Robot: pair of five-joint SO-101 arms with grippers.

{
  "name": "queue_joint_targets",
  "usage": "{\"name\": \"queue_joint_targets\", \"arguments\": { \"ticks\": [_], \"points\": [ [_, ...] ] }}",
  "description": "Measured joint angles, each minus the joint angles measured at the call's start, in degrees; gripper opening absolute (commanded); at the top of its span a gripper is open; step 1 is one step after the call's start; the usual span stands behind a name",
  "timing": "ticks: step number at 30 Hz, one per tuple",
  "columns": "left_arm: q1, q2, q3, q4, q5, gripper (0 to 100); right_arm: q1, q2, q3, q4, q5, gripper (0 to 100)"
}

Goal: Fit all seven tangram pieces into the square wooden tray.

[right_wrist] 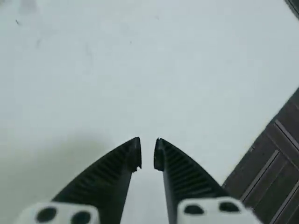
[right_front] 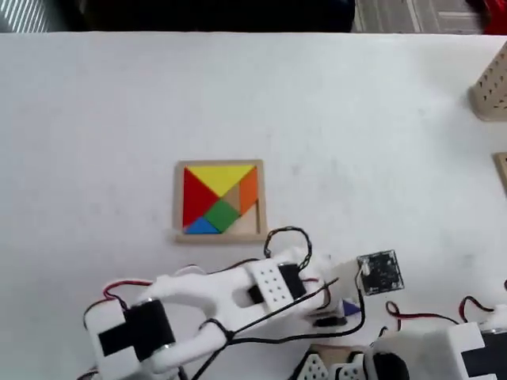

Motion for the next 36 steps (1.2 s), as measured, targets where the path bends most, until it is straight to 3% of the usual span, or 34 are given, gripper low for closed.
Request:
{"name": "queue_joint_targets", "arguments": {
  "ticks": [8, 13, 32, 36],
  "points": [
    [0.1, 1.8, -0.1, -1.7, -4.6, 28, 0.0, 0.0, 0.0, 0.0, 0.0, 6.0],
    [0.0, 2.0, -2.2, 3.3, -4.8, 34, 0.0, 0.0, 0.0, 0.0, 0.0, 6.0],
    [-1.3, 2.4, -2.5, 4.7, -4.8, 34, 0.0, 0.0, 0.0, 0.0, 0.1, 6.1],
    [-1.3, 3.3, -4.0, 4.8, -4.9, 28, 0.0, 0.0, 0.0, 0.0, 0.1, 6.1]
  ]
}}
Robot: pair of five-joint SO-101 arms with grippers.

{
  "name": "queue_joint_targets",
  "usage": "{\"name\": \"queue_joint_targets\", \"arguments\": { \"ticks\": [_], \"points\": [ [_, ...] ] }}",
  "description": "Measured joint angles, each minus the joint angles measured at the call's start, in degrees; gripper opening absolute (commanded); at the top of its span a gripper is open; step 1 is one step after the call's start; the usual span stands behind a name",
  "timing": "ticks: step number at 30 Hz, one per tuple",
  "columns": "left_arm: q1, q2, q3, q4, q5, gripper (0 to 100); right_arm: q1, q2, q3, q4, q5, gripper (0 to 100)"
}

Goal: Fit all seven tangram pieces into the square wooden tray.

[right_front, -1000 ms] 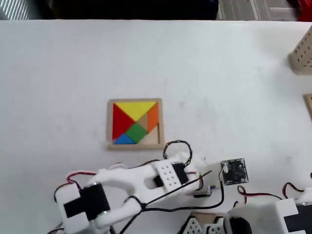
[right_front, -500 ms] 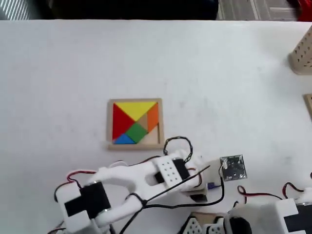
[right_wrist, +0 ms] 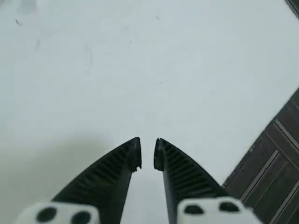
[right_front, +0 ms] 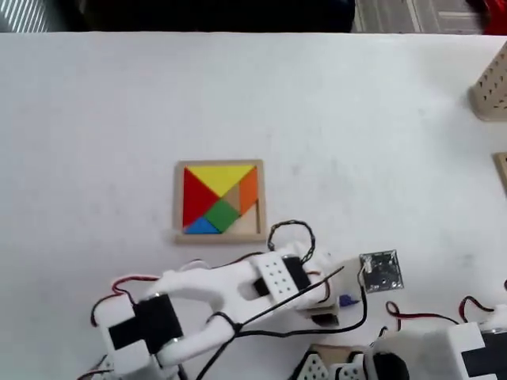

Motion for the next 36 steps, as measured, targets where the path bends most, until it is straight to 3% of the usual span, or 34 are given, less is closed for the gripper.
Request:
{"name": "queue_joint_targets", "arguments": {
  "ticks": [9, 14, 20, 36],
  "points": [
    [0.2, 7.4, -11.0, 9.2, 0.1, 26, 0.0, 0.0, 0.0, 0.0, 0.0, 6.1],
    [0.2, 7.7, -11.9, 10.5, 0.1, 26, 0.0, 0.0, 0.0, 0.0, 0.0, 6.2],
    [0.2, 7.8, -12.7, 13.1, 2.9, 8, 0.0, 0.0, 0.0, -0.6, 0.0, 6.2],
    [0.3, 7.8, -12.9, 13.2, 3.6, 9, 0.5, 0.0, 0.0, -0.6, 0.0, 6.2]
  ]
}}
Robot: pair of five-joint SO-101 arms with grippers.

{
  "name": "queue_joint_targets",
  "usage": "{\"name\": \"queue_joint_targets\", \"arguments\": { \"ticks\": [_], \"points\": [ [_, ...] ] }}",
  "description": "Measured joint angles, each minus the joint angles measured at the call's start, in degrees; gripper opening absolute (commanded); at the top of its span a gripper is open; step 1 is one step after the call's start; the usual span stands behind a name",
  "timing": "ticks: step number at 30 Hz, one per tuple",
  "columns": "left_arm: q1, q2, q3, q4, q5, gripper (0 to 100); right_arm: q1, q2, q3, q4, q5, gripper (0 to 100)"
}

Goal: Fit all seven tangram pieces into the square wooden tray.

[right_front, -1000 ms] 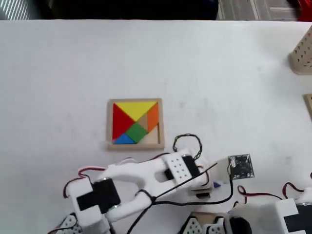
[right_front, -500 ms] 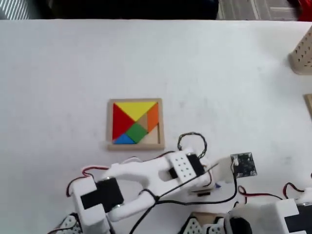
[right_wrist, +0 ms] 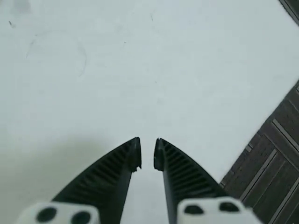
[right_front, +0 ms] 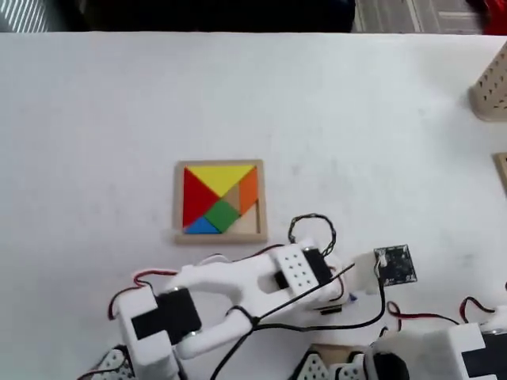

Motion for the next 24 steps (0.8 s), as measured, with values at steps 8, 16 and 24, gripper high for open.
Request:
{"name": "queue_joint_targets", "arguments": {
  "ticks": [8, 16, 24],
  "points": [
    [-2.3, -4.0, -2.4, 10.3, 0.2, 9, 0.1, 0.0, 0.0, 0.0, 0.0, 6.3],
    [-12.3, -16.3, -2.4, 16.1, 0.3, 9, 0.1, 0.0, 0.0, 0.0, 0.0, 6.3],
    [-26.3, -20.8, -2.4, 17.5, 13.8, 9, 0.1, 0.0, 0.0, 0.0, 0.0, 6.2]
  ]
}}
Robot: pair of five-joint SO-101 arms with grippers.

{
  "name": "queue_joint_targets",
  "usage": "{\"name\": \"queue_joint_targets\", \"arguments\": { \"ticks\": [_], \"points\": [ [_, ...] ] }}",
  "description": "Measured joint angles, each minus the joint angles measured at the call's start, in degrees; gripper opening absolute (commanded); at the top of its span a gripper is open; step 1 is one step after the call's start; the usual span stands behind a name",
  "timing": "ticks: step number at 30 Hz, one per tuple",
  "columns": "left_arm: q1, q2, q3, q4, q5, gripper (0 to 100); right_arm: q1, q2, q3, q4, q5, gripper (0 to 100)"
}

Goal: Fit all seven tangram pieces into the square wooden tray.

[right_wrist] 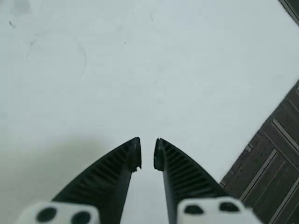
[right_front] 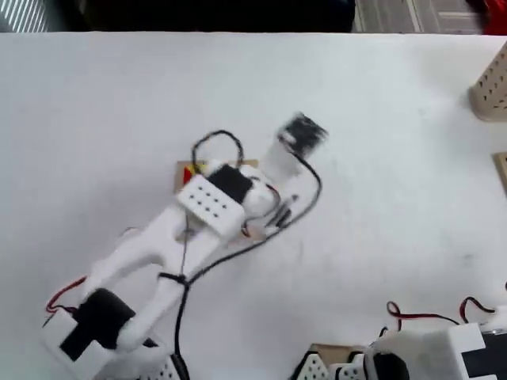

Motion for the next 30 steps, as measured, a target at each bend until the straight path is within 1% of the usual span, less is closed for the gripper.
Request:
{"name": "queue_joint_targets", "arguments": {
  "ticks": [6, 8, 11, 17, 19, 22, 23, 25, 30],
  "points": [
    [-8.8, -0.1, 0.6, 0.0, 16.4, 9, 0.0, 0.0, 0.0, 0.0, 0.0, 6.3],
    [-11.3, -0.1, 0.7, -0.2, 20.7, 9, -0.1, 0.0, 0.0, 0.0, 0.0, 6.3],
    [-13.1, -0.1, 0.7, -1.5, 23.0, 9, -0.1, 0.0, 0.0, 0.0, 0.0, 6.3],
    [-13.5, -0.1, 3.3, -3.0, 24.4, 9, -0.1, 0.0, 0.0, 0.0, 0.0, 6.3],
    [-13.4, -0.1, 4.5, -4.3, 28.1, 9, -0.1, 0.0, 0.0, 0.0, 0.0, 6.3],
    [-13.3, -0.1, 7.1, -6.0, 35.6, 10, -0.1, 0.0, 0.0, 0.0, 0.0, 6.3],
    [-13.3, -0.1, 7.6, -6.5, 37.8, 12, -0.1, 0.0, 0.0, 0.0, 0.0, 6.3],
    [-13.4, -0.1, 8.9, -7.6, 40.5, 18, -0.1, 0.0, 0.0, -0.2, 0.0, 6.3],
    [-13.4, -0.1, 9.5, -8.4, 42.0, 40, -0.1, 0.0, 2.1, -2.8, 0.0, 6.3]
  ]
}}
